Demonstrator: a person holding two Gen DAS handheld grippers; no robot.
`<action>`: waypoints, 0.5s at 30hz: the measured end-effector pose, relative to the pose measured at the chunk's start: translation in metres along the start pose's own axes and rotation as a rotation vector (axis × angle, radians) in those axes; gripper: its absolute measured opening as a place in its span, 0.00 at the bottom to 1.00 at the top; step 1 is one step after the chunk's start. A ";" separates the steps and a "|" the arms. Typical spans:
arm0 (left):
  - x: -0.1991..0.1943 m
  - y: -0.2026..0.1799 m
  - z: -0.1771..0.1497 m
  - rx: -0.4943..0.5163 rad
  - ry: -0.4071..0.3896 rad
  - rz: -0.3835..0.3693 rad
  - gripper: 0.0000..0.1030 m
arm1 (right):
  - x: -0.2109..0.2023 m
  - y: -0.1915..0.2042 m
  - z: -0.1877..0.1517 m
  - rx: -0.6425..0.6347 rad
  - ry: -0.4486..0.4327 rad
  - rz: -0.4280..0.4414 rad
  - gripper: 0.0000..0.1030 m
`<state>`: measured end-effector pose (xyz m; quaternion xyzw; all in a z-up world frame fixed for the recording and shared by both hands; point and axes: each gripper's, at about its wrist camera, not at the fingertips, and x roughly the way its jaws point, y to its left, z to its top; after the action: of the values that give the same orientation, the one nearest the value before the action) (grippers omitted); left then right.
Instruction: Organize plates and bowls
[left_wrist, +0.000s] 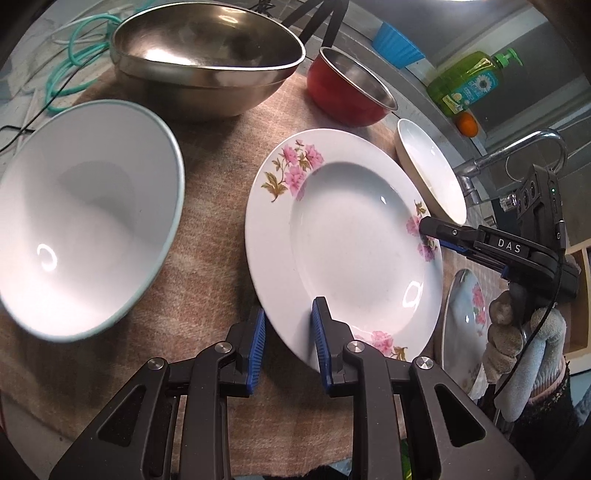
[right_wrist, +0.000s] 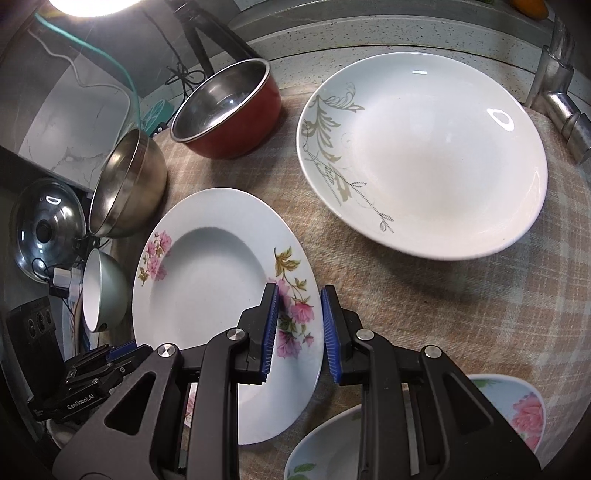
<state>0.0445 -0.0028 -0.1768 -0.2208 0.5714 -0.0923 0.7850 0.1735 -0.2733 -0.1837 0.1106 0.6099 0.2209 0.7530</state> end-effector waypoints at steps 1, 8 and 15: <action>0.000 0.001 -0.001 -0.001 0.002 0.002 0.22 | 0.000 0.001 -0.001 -0.006 0.002 -0.001 0.24; -0.006 0.004 -0.011 -0.007 0.005 0.008 0.24 | 0.002 0.006 -0.007 -0.046 0.024 -0.010 0.24; -0.011 0.008 -0.026 -0.016 0.012 -0.001 0.24 | 0.002 0.014 -0.013 -0.077 0.041 -0.013 0.24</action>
<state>0.0157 0.0018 -0.1777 -0.2269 0.5767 -0.0895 0.7797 0.1581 -0.2612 -0.1823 0.0727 0.6169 0.2416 0.7455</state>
